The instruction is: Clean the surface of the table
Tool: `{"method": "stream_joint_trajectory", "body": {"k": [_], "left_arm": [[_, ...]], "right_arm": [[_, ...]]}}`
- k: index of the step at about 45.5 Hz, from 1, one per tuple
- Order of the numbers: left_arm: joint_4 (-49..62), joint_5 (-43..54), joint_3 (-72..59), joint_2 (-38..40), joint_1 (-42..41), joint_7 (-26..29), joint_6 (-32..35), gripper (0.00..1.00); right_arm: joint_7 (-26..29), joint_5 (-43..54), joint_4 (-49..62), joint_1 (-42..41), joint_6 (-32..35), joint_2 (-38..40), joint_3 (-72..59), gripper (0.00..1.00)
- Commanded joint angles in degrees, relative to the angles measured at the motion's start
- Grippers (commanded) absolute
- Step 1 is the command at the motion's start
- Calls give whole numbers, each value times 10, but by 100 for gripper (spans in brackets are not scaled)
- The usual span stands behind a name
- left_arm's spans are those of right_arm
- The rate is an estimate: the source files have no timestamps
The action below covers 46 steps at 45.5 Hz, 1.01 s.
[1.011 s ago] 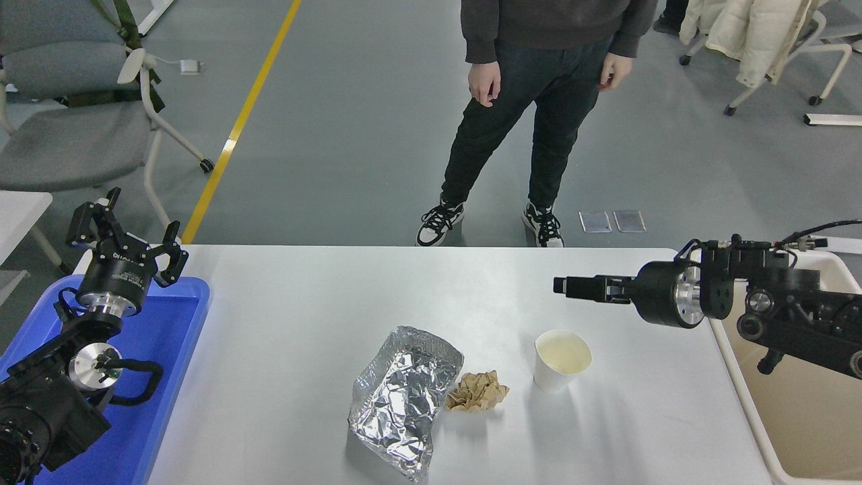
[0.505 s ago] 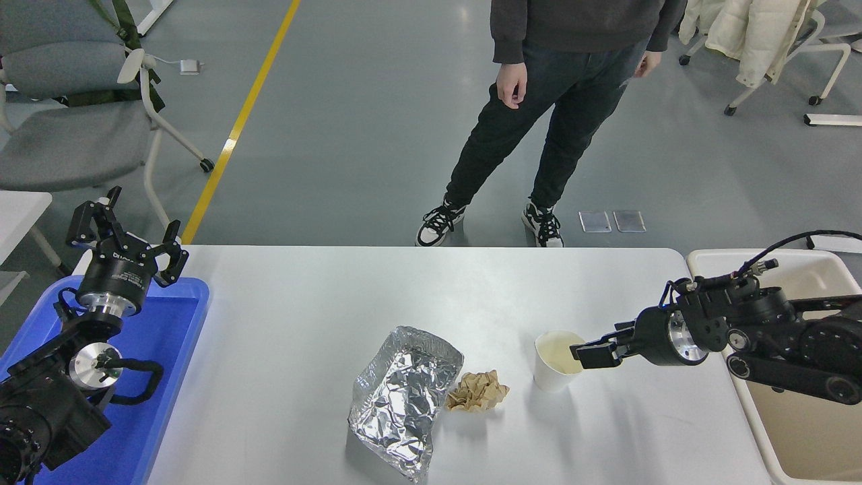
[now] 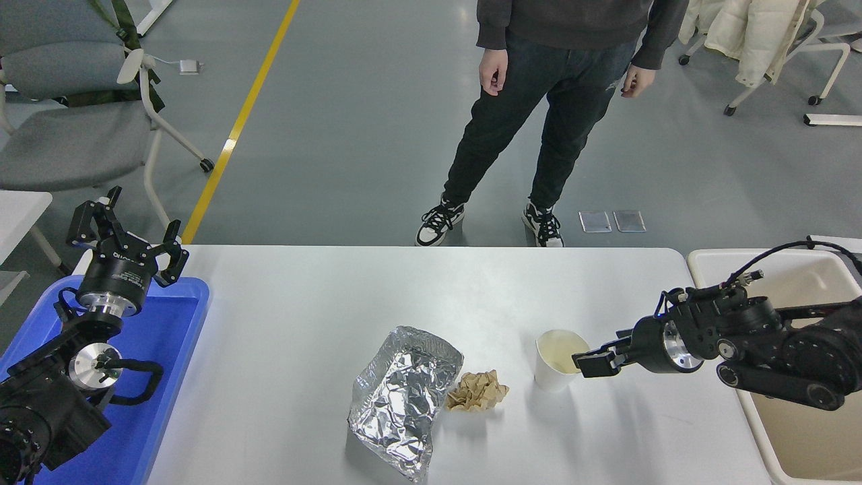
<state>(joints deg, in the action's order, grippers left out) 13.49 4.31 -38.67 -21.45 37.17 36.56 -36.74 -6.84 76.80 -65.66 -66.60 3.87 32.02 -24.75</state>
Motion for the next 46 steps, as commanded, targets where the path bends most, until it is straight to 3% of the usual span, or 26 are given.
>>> {"method": "stream_joint_trajectory", "body": {"k": [1, 2, 5, 7, 10, 38, 46], "left_arm": [[0, 0, 0, 0, 0, 0, 0, 100], [0, 0, 0, 0, 0, 0, 0, 100], [0, 0, 0, 0, 0, 0, 0, 100], [0, 0, 0, 0, 0, 0, 0, 100], [0, 0, 0, 0, 0, 0, 0, 100], [0, 0, 0, 0, 0, 0, 0, 100], [0, 0, 0, 0, 0, 0, 0, 100]], "right_arm": [[-4, -1, 13, 7, -5, -11, 1, 85], [-5, -1, 14, 8, -5, -10, 2, 76], [-5, -2, 14, 9, 0, -12, 1, 33], [-5, -2, 14, 9, 0, -14, 1, 27], [-7, -2, 14, 10, 0, -14, 1, 2], [-43, -19, 14, -2, 1, -3, 15, 0], [-48, -53, -46, -54, 10, 51, 18, 0]]}}
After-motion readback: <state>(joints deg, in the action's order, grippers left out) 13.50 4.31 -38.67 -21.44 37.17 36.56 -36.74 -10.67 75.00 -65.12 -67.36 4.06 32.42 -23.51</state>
